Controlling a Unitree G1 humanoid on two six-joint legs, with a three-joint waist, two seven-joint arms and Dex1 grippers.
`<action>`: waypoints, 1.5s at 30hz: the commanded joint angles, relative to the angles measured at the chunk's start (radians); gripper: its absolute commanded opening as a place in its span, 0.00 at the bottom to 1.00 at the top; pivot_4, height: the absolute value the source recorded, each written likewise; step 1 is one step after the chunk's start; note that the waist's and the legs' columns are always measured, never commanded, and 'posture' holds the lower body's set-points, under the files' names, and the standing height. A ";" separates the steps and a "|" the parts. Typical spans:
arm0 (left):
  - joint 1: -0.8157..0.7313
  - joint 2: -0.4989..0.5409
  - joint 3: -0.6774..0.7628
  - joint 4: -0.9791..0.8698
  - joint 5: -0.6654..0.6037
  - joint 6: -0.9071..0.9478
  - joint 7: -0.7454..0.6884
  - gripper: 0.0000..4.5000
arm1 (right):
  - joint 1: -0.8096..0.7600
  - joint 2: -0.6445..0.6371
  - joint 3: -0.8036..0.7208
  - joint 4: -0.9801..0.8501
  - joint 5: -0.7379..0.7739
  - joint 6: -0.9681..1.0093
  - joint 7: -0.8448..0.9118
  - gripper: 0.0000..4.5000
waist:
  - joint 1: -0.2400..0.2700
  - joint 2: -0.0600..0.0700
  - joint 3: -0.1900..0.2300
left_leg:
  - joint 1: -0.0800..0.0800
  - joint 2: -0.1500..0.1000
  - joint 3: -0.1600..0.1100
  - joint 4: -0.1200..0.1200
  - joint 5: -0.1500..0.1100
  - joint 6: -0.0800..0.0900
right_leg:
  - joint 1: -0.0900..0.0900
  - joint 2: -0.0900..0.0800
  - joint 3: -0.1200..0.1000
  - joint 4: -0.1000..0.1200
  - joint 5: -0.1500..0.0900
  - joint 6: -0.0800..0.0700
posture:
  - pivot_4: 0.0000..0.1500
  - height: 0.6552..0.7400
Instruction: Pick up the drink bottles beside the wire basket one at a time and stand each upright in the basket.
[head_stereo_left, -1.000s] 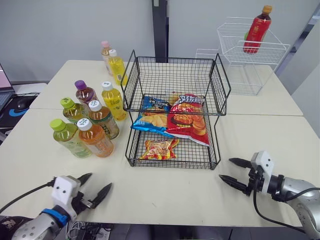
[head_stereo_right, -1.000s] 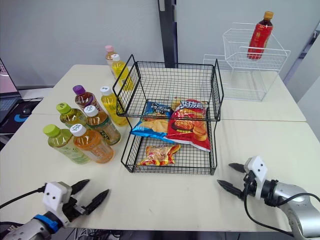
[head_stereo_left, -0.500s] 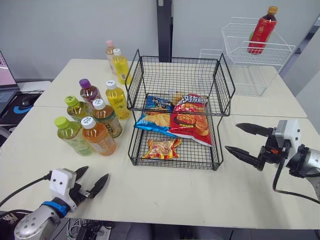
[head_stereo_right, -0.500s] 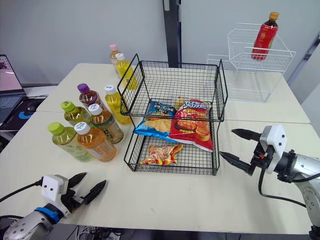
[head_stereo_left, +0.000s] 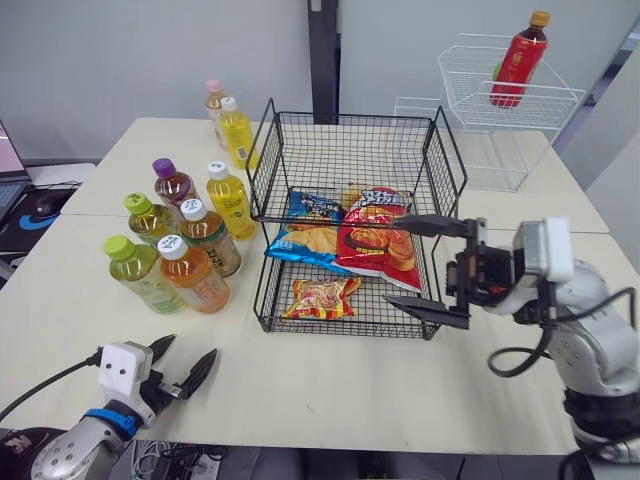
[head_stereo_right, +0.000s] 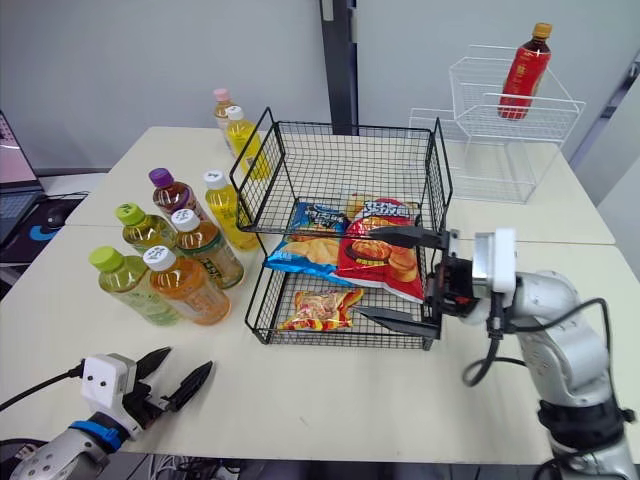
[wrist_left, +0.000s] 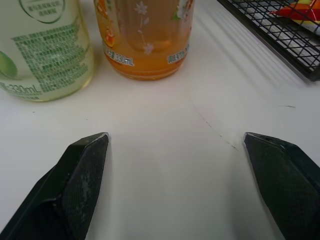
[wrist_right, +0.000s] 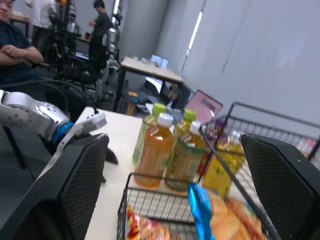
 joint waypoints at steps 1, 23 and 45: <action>0.056 -0.023 0.037 -0.063 -0.019 -0.005 0.023 1.00 | -0.030 0.025 0.019 0.060 -0.003 -0.059 0.057 1.00 | 0.000 -0.002 0.000 | 0.000 0.000 0.000 0.000 0.000 0.000 | 0.000 0.000 0.000 0.000 0.000 0.000 | 1.00 1.00; 0.215 -0.071 0.428 -0.479 -0.387 0.115 0.309 1.00 | -0.097 0.133 0.075 0.163 0.019 -0.091 0.131 1.00 | -0.002 -0.004 0.000 | 0.001 0.000 -0.001 0.001 0.000 0.000 | 0.000 0.000 -0.001 0.002 0.000 -0.001 | 1.00 1.00; -0.138 0.192 0.394 -0.352 -0.409 0.375 0.424 1.00 | -0.089 0.110 0.076 0.124 0.000 -0.084 0.096 1.00 | 0.000 -0.003 0.001 | 0.002 0.001 -0.001 0.013 0.000 0.000 | 0.000 0.000 0.000 0.016 -0.001 -0.003 | 1.00 1.00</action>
